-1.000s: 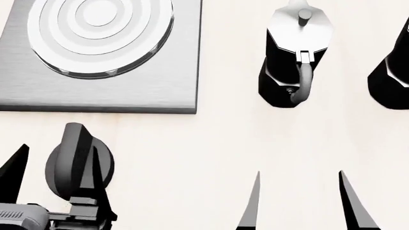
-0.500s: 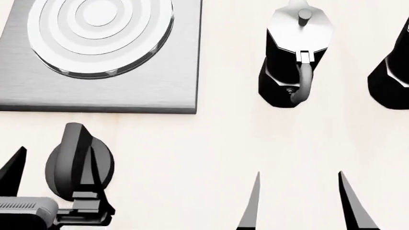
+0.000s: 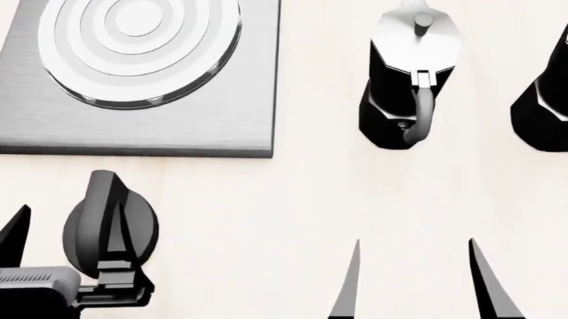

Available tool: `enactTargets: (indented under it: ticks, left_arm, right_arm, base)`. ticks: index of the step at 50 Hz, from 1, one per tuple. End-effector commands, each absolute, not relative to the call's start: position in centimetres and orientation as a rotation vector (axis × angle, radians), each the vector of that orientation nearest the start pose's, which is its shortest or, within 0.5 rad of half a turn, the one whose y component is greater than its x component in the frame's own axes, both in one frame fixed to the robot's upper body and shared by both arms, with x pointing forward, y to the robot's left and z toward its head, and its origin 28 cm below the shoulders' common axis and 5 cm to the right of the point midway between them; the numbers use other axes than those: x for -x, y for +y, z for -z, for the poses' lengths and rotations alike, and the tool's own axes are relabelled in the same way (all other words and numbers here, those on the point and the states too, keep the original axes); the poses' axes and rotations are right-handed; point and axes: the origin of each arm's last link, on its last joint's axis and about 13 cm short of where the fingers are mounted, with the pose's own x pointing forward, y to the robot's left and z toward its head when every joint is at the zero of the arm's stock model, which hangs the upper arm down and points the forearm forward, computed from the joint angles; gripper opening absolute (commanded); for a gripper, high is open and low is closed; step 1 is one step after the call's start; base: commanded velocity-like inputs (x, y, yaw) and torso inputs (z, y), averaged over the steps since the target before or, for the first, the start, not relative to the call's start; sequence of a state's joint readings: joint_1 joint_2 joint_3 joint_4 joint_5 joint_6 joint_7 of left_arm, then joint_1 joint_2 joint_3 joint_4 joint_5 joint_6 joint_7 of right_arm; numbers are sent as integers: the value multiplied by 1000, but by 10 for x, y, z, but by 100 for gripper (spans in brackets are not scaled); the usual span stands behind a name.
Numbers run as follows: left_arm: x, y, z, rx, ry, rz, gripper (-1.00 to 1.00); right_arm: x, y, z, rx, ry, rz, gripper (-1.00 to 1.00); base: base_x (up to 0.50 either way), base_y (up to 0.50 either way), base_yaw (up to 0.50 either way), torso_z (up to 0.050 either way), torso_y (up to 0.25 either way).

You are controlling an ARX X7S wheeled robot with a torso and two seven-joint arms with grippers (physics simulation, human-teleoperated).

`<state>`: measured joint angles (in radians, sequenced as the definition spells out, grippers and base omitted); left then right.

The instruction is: Turn off the stove.

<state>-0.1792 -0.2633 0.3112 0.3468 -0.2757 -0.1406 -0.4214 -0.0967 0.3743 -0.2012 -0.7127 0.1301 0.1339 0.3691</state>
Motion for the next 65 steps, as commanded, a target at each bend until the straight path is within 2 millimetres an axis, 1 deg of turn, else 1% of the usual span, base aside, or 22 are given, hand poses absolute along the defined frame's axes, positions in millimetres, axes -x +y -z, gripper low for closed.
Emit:
enactTargets:
  ticks: [1, 14, 20, 25, 40, 53, 59, 65]
  left_arm:
    - [-235, 190, -103, 69, -272, -33, 100]
    - [-241, 190, -99, 62, -260, -33, 100]
    - [-240, 190, -98, 61, -256, -37, 100]
    - [-237, 192, -98, 61, -252, -38, 100]
    - [-221, 203, -107, 90, -245, -50, 100]
    - [-218, 211, -105, 96, -213, -75, 100]
    - [-220, 216, -107, 103, -209, -104, 100]
    - [-217, 220, -111, 105, -217, -120, 100]
  right_arm:
    - [-169, -108, -128, 99, -444, 18, 100]
    - [-169, -108, -129, 99, -444, 18, 100]
    - [-169, -108, -129, 99, -444, 17, 100]
    - [-170, -108, -129, 99, -443, 18, 100]
    - [-170, -108, -129, 97, -443, 16, 100]
    - [-169, -108, -129, 97, -444, 15, 100]
    - [-169, -108, -129, 96, -443, 15, 100]
    - [-169, -108, -129, 96, -443, 14, 100]
  base:
    - [0, 0, 0, 0, 0]
    - [0, 0, 0, 0, 0]
    - [0, 0, 0, 0, 0]
    - [0, 0, 0, 0, 0]
    - [0, 0, 0, 0, 0]
    - [0, 0, 0, 0, 0]
    - [0, 0, 0, 0, 0]
    - [0, 0, 0, 0, 0]
